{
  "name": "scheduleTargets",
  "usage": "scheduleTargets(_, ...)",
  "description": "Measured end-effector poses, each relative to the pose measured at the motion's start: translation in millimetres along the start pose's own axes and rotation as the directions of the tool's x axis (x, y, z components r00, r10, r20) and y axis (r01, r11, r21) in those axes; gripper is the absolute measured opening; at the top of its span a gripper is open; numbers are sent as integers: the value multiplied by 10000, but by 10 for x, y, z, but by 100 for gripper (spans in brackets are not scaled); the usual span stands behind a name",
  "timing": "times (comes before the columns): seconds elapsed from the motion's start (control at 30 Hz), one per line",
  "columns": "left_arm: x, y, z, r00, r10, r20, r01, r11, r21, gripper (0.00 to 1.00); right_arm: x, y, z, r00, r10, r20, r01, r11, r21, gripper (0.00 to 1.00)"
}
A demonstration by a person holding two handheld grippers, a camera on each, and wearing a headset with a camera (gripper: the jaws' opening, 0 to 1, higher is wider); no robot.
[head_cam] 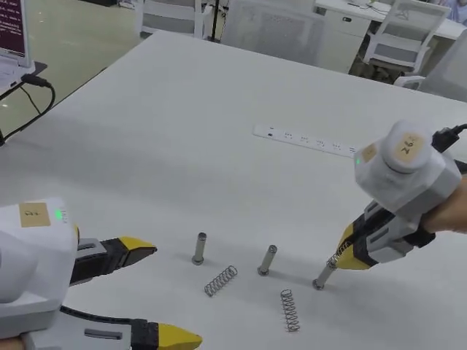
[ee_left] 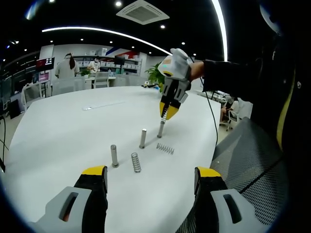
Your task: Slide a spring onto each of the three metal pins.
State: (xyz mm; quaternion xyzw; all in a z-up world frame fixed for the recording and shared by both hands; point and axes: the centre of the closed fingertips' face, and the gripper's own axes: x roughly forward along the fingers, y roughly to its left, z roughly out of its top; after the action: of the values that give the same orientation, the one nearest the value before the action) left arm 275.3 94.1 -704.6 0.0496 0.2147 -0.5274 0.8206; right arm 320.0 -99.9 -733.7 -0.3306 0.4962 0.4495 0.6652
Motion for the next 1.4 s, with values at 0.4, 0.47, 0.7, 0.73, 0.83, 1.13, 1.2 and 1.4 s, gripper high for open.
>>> scheduleTargets(0.4,-1,4,14,10000,-3,-2,3,10000,-2,69,155,-22,-42,9997,159,-204,-158,9999,48,9)
scheduleTargets(0.47,-3,7,13,10000,11,-19,-11,10000,3,69,196,-8,-55,9994,192,-300,-192,9998,21,9)
scheduleTargets(0.7,-8,4,19,10000,14,-31,-14,10000,35,69,296,15,-83,9991,205,-380,-203,9998,52,9)
scheduleTargets(0.73,-9,3,17,10000,12,-40,-12,10000,30,68,307,22,-88,9990,222,-393,-219,9997,72,9)
scheduleTargets(0.83,-9,4,10,10000,12,-75,-11,10000,34,68,358,37,-104,9989,227,-416,-224,9997,62,9)
scheduleTargets(1.13,-14,10,8,9999,17,-117,-17,10000,70,68,463,56,-154,9985,277,-462,-267,9994,240,9)
scheduleTargets(1.2,-14,9,11,9999,15,-108,-14,10000,71,68,466,60,-142,9988,300,-395,-289,9992,282,9)
scheduleTargets(1.4,-17,8,15,9999,12,-118,-11,10000,97,68,469,59,-134,9990,287,-341,-276,9991,322,9)
